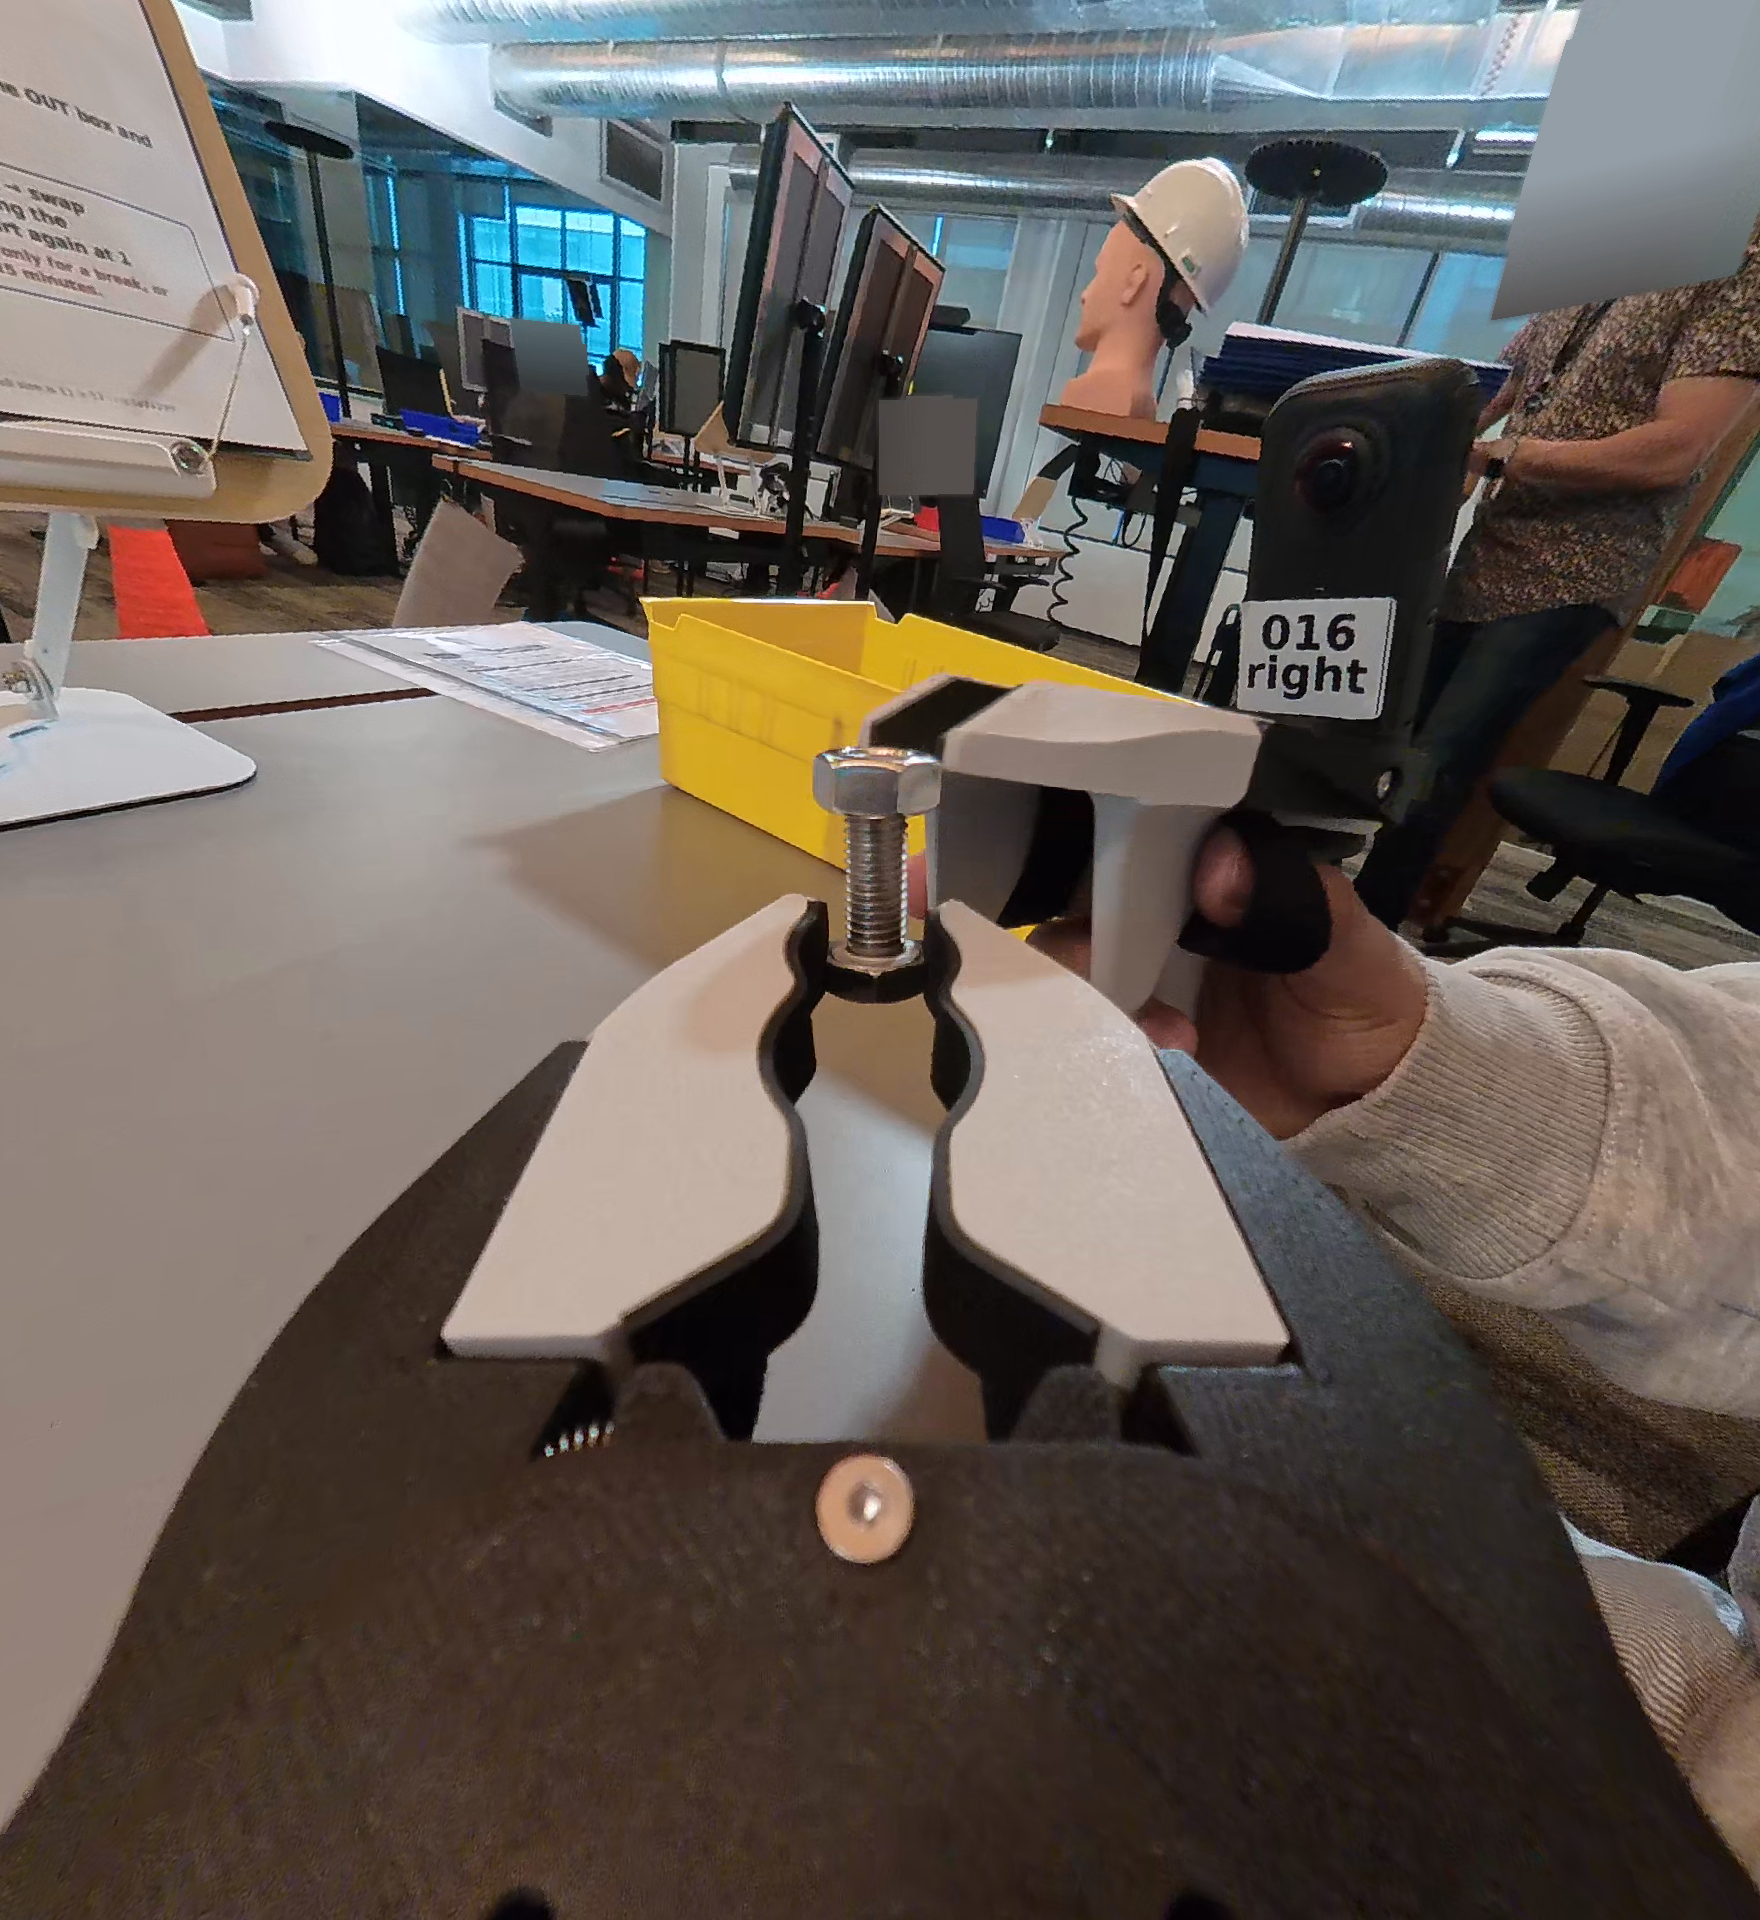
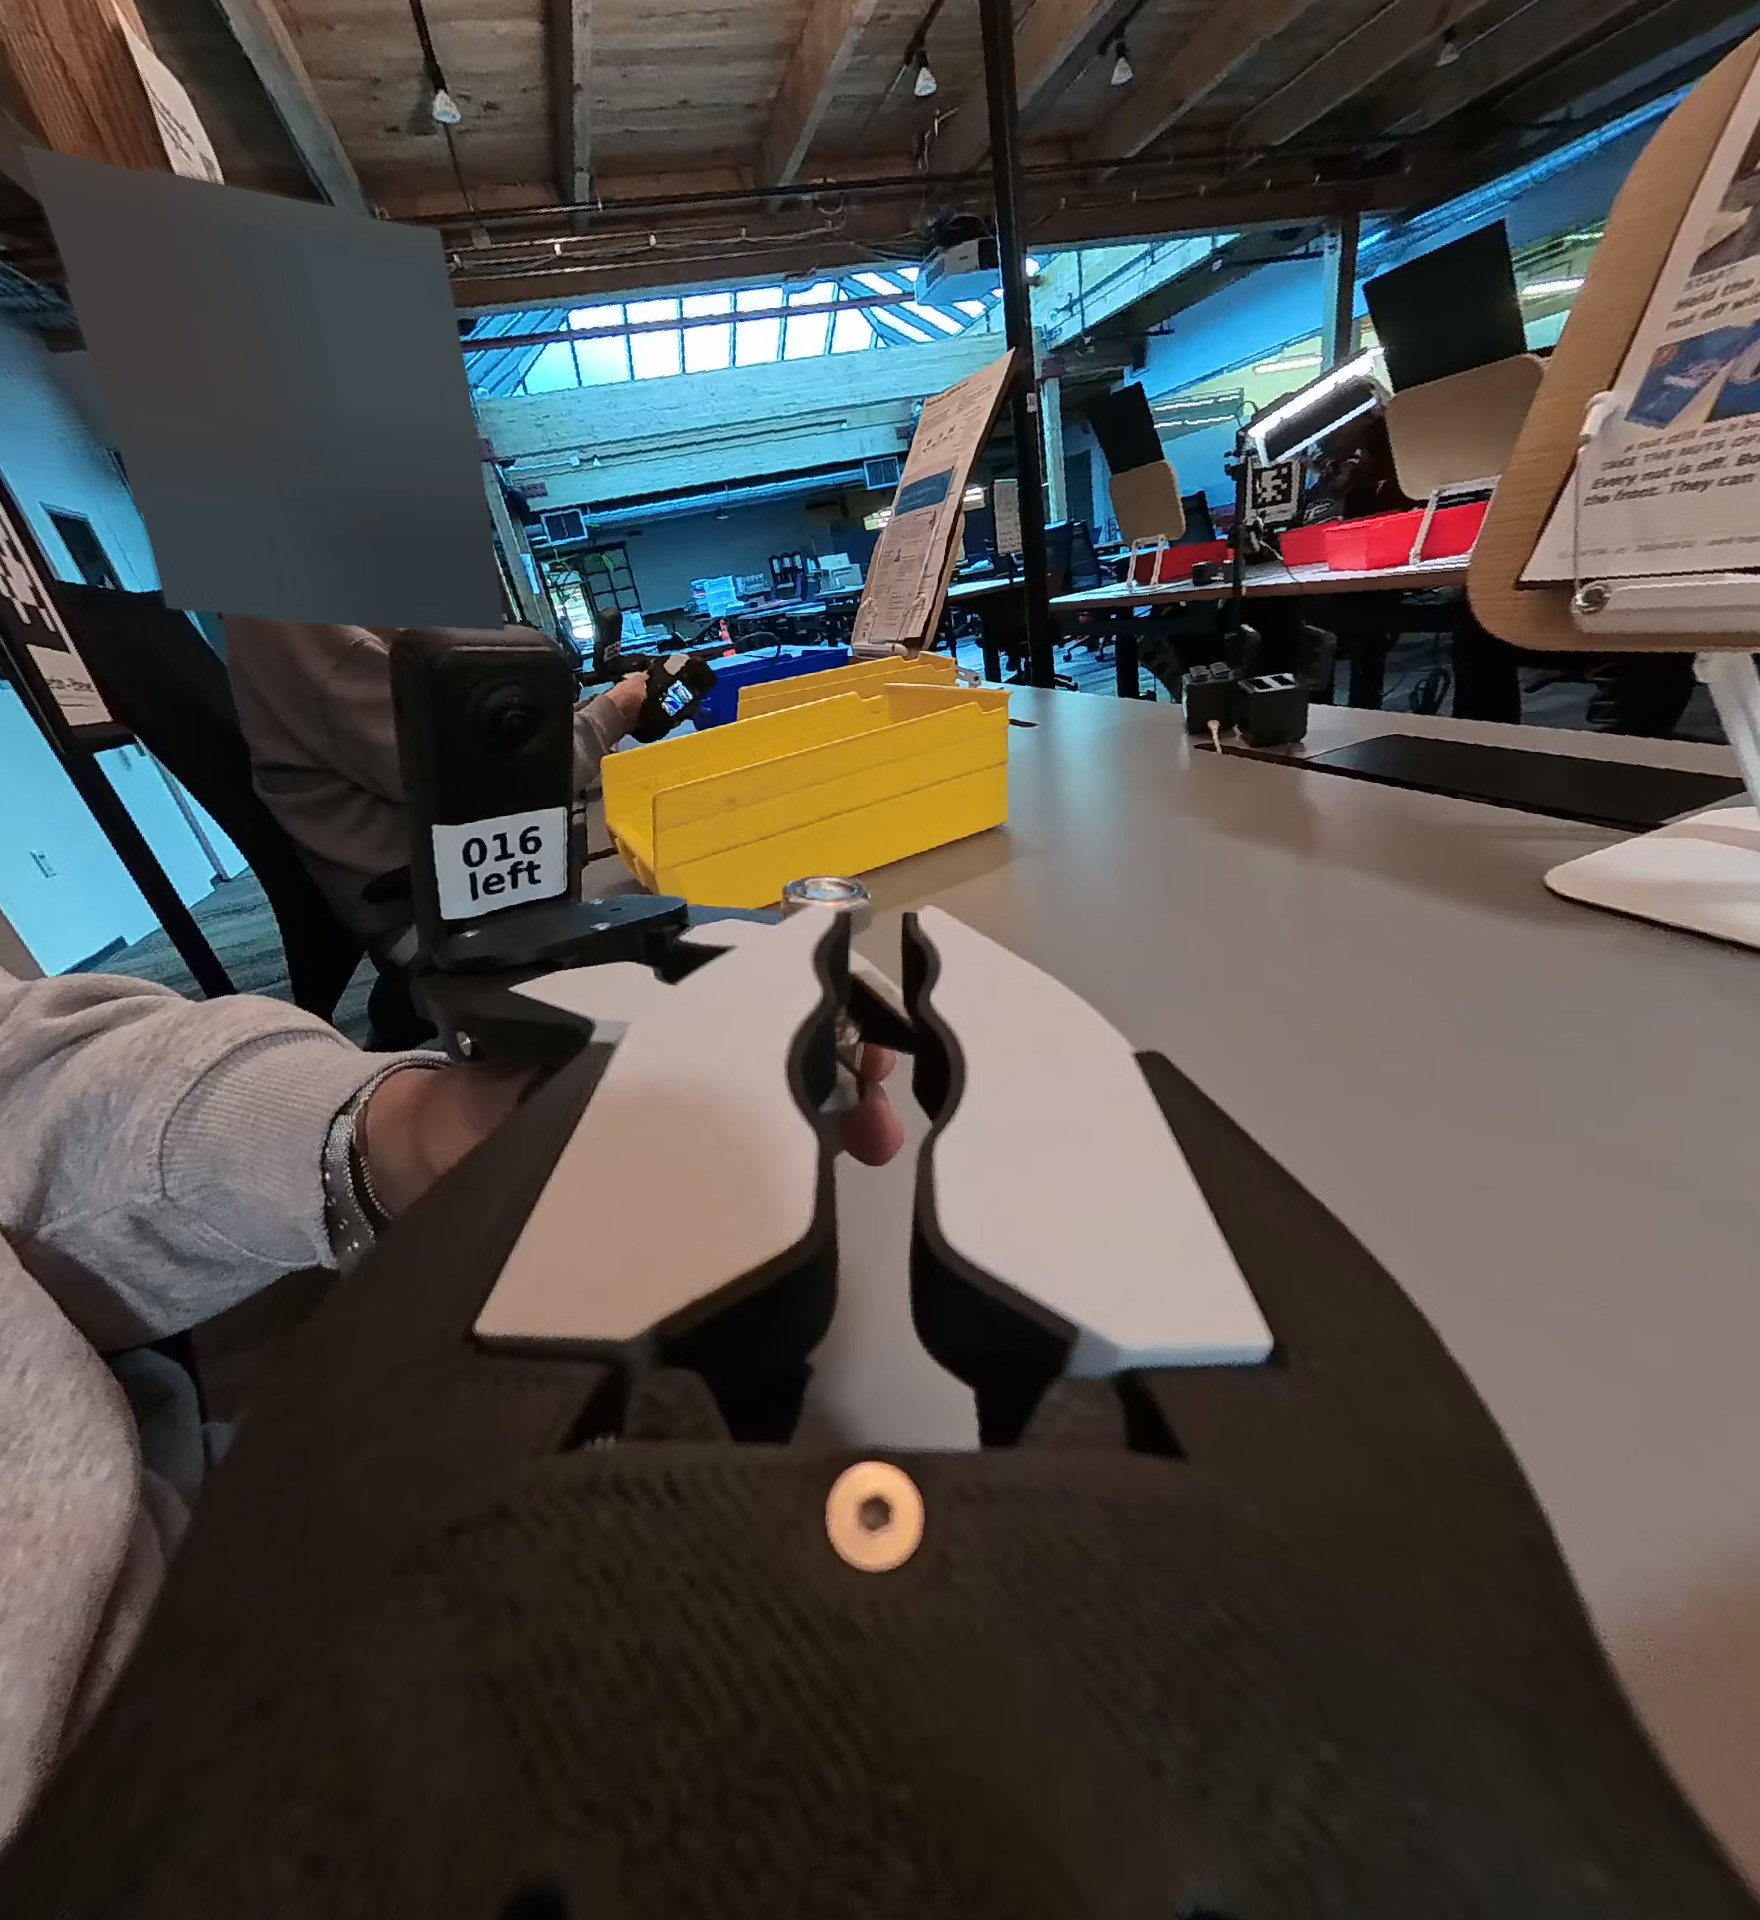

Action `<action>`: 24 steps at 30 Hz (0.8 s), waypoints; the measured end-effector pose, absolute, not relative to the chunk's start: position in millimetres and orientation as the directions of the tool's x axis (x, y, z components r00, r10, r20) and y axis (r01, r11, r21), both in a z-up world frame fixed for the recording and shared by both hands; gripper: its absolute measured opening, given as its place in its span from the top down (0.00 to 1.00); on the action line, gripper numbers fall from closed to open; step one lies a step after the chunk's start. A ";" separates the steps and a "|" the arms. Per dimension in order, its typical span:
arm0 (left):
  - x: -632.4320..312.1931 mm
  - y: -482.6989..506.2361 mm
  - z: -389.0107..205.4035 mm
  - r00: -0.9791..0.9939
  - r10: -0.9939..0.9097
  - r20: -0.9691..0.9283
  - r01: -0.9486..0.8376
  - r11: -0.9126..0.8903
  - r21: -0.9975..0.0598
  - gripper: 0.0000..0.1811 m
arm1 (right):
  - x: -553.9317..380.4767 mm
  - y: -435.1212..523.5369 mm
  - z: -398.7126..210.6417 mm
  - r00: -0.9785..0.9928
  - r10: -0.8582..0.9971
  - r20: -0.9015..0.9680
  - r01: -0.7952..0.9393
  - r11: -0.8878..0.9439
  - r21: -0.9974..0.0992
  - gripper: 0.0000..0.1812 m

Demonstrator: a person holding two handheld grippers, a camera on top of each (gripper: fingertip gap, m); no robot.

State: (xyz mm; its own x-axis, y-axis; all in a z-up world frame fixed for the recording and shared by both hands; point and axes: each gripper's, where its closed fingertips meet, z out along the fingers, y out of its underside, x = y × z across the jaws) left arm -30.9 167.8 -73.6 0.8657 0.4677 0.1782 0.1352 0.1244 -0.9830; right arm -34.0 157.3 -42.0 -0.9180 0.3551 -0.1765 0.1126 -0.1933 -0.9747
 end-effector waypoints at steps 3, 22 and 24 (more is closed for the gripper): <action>-30.6 167.9 -73.8 0.866 0.467 0.178 0.135 0.124 -0.983 0.90 | -30.6 155.4 -39.6 -0.925 0.333 -0.180 0.114 -0.207 -0.972 0.91; -29.5 171.2 -73.4 0.872 0.456 0.177 0.135 0.124 -0.983 0.90 | -31.3 156.4 -43.6 -0.920 0.350 -0.177 0.119 -0.181 -0.976 0.99; -29.6 172.3 -73.2 0.874 0.453 0.178 0.136 0.124 -0.983 0.90 | -30.6 157.9 -41.8 -0.920 0.349 -0.180 0.118 -0.192 -0.974 0.96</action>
